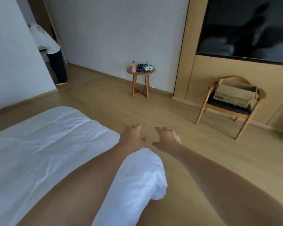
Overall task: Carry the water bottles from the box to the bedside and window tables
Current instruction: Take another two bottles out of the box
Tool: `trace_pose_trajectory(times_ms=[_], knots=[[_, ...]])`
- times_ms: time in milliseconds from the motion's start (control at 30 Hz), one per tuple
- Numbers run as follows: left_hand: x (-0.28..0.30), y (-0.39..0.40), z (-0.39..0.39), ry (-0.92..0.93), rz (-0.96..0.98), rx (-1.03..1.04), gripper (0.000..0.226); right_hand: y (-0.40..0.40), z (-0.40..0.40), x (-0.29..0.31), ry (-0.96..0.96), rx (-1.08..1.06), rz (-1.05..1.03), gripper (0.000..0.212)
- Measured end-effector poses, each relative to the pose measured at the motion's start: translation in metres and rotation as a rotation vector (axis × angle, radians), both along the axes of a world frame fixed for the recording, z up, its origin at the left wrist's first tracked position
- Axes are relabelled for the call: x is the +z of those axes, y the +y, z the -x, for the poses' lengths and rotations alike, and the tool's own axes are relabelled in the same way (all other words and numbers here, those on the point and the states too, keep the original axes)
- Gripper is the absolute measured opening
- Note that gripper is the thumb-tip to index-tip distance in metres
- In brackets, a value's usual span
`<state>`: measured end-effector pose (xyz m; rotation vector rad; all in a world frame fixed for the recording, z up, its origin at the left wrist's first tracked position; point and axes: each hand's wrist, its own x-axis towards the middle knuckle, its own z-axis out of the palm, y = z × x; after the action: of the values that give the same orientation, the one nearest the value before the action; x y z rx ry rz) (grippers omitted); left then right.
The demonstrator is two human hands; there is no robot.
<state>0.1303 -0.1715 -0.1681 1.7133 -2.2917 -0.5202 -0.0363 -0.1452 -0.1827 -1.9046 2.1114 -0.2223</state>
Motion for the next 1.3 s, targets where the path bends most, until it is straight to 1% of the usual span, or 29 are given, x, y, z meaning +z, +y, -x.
trace_pose_trajectory(times_ms=[67,167,267,433,600,733,867,1033,1200,1300], knots=[[-0.005,-0.031,0.050,-0.026,-0.015,-0.075,0.041,-0.016,0.045,-0.005,0.000,-0.085,-0.010,0.077],[-0.021,-0.079,0.123,-0.029,-0.024,-0.199,0.059,-0.040,0.111,-0.016,-0.002,-0.207,-0.030,0.076],[-0.036,-0.134,0.196,-0.034,-0.025,-0.316,0.065,-0.070,0.178,-0.026,0.006,-0.344,-0.026,0.076],[-0.037,-0.224,0.302,-0.033,-0.048,-0.468,0.065,-0.137,0.271,-0.024,-0.007,-0.541,-0.034,0.075],[-0.019,-0.306,0.401,-0.023,-0.029,-0.582,0.060,-0.204,0.345,-0.012,-0.030,-0.653,-0.008,0.075],[-0.027,-0.351,0.470,-0.054,-0.042,-0.677,0.058,-0.241,0.409,-0.018,-0.040,-0.737,-0.030,0.076],[-0.040,-0.397,0.548,-0.061,-0.045,-0.708,0.064,-0.286,0.481,-0.032,-0.077,-0.785,-0.024,0.077],[-0.053,-0.458,0.658,-0.037,-0.033,-0.705,0.066,-0.354,0.585,-0.046,-0.102,-0.784,0.025,0.080],[-0.050,-0.519,0.760,-0.028,-0.059,-0.675,0.056,-0.411,0.699,-0.040,-0.106,-0.761,0.000,0.075],[-0.048,-0.553,0.812,-0.012,-0.084,-0.646,0.056,-0.445,0.757,-0.035,-0.113,-0.746,-0.002,0.077]])
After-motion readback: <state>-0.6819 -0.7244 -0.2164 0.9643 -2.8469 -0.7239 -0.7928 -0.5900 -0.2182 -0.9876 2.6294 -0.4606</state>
